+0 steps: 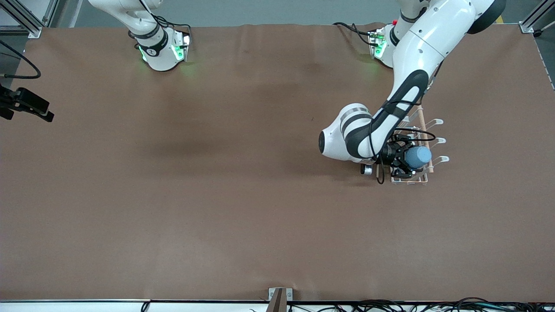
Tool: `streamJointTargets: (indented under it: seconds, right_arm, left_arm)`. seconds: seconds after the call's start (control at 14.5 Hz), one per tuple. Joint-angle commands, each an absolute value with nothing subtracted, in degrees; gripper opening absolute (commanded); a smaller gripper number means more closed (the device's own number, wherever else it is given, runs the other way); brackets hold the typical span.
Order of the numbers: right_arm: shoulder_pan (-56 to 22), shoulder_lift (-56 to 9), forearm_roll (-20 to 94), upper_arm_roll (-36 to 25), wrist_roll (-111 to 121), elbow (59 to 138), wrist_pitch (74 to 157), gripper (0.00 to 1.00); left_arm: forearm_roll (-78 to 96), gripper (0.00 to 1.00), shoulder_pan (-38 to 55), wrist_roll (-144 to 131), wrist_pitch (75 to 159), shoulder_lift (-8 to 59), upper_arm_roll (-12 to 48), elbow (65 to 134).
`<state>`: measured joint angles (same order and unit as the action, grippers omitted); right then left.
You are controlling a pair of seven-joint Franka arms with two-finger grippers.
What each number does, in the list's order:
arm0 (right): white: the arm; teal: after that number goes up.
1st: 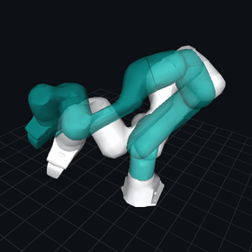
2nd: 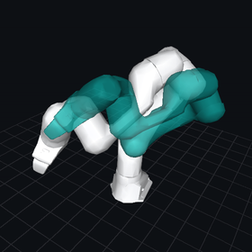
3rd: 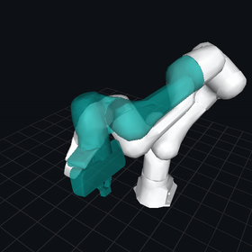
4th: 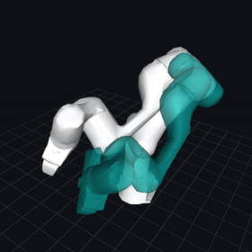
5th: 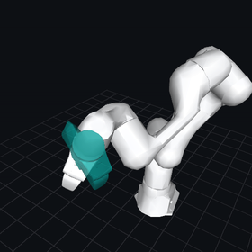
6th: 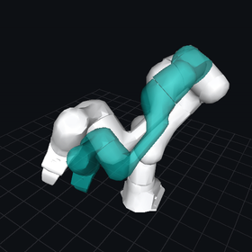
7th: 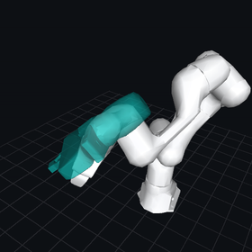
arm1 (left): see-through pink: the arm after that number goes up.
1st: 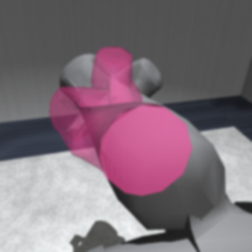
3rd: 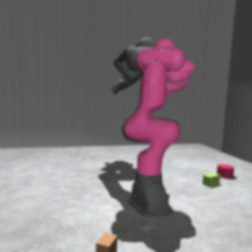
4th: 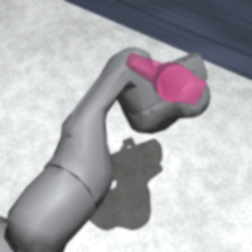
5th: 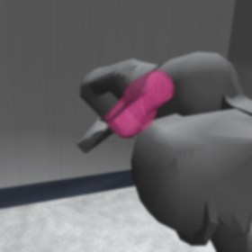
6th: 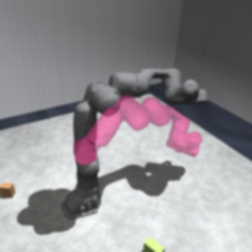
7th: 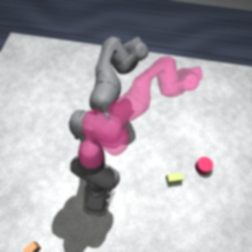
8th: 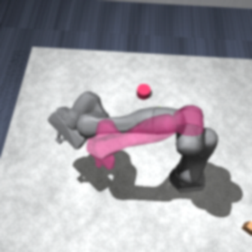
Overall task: Hang cup on cup holder
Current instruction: 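Hang the cup on a rack hook with the left gripper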
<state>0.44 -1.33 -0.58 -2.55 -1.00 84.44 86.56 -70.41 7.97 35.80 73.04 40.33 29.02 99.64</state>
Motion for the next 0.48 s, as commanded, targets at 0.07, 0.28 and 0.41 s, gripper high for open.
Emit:
streamJointTargets:
  seconds: [0.07,0.28,0.41]
  right_arm:
    - [0.61,-1.41,-1.05,-2.46,-0.62,84.02,86.22,1.00]
    - [0.44,-1.41,-1.05,-2.46,-0.62,84.02,86.22,1.00]
    - [0.44,-1.41,-1.05,-2.46,-0.62,84.02,86.13,1.00]
  left_arm:
    - [-67.94,1.00,7.65,27.03,72.77,37.19,28.57,99.06]
    - [-62.86,1.00,7.47,20.58,73.38,33.68,26.82,97.13]
    - [-57.25,1.00,7.21,16.72,75.92,30.69,26.28,94.06]
